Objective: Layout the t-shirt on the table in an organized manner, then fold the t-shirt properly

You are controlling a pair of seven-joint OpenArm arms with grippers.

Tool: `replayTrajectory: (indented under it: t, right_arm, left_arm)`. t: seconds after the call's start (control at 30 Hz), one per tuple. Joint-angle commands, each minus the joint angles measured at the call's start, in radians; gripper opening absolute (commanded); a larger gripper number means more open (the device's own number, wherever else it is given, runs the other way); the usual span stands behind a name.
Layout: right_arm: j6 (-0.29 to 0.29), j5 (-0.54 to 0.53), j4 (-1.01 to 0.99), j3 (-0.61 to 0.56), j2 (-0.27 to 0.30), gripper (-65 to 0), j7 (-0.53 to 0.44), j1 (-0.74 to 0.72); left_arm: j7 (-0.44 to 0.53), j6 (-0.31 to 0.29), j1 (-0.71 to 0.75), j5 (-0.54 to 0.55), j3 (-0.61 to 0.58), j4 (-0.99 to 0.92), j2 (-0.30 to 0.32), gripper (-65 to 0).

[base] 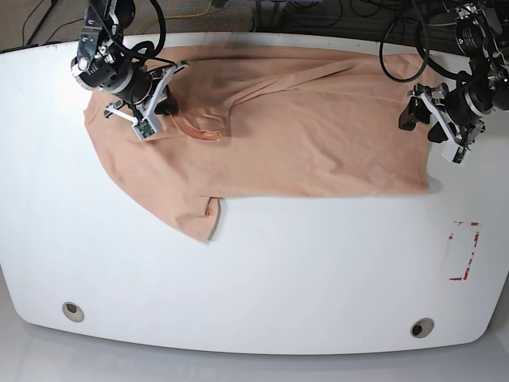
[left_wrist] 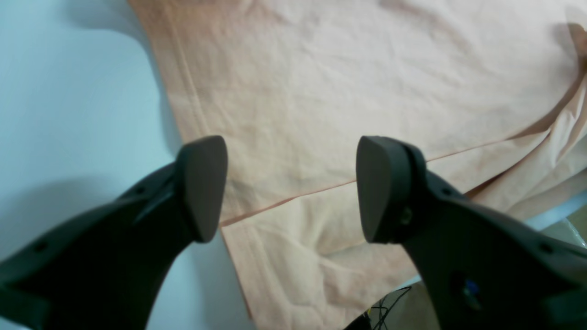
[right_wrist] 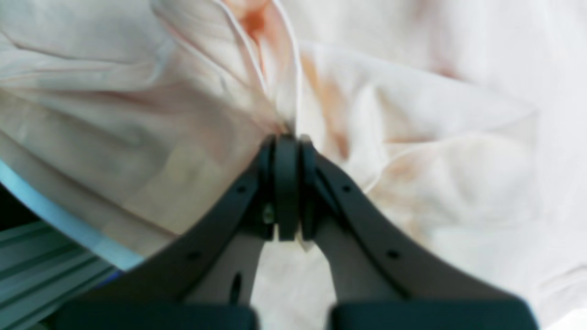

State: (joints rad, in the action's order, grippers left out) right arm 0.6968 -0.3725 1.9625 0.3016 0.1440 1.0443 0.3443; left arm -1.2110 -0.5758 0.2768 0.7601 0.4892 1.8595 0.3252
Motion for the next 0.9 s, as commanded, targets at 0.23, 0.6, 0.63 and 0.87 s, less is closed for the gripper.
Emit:
replayTrajectory:
  t: [0.23, 0.6, 0.63, 0.87]
  right_arm:
    - [0.001, -0.009, 0.019, 0.001, 0.012, -63.7, -0.017, -0.09]
    - [0.001, 0.054, 0.019, -0.002, 0.009, -53.0, 0.06, -0.202]
    - [0.001, 0.057, 0.019, -0.002, 0.007, -50.9, 0.064, -0.207]
    - [0.001, 0.063, 0.021, 0.003, 0.006, -19.3, 0.077, -0.233]
  left_arm:
    - [0.018, 0.0, -0.006, 0.011, 0.006, 0.015, 0.016, -24.7]
    - [0.018, 0.0, -0.006, 0.011, 0.006, 0.015, 0.018, -24.7]
    - [0.018, 0.0, -0.006, 0.011, 0.006, 0.015, 0.018, -24.7]
    - [0.018, 0.0, -0.006, 0.011, 0.004, 0.015, 0.018, -24.7]
